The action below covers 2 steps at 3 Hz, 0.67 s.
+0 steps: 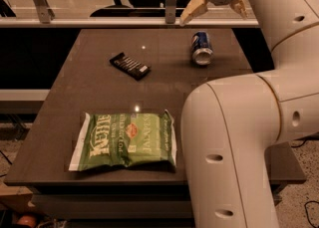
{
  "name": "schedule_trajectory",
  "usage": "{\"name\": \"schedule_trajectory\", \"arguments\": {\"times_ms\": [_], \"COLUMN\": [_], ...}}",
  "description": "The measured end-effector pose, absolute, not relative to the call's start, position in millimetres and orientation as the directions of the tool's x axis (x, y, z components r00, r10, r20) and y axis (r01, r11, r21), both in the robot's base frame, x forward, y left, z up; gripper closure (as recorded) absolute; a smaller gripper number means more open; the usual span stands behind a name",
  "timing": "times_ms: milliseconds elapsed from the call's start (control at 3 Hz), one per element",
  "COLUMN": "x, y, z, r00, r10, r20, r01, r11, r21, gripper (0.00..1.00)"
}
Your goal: Place pepsi can upright
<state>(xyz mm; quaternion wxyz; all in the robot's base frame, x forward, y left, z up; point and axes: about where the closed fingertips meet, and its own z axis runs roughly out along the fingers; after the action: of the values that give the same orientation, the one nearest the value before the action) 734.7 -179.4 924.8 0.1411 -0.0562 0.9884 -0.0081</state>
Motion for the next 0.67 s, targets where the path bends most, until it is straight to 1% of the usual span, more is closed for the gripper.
{"name": "schedule_trajectory", "arguments": {"times_ms": [667], "x": [741.8], "y": [-176.1], "z": [906.0], "r00": [-0.964], "r10": [-0.097], "r20": [-0.246], "r01": [-0.091], "r11": [0.995], "r21": [-0.037], "gripper": [0.0]}}
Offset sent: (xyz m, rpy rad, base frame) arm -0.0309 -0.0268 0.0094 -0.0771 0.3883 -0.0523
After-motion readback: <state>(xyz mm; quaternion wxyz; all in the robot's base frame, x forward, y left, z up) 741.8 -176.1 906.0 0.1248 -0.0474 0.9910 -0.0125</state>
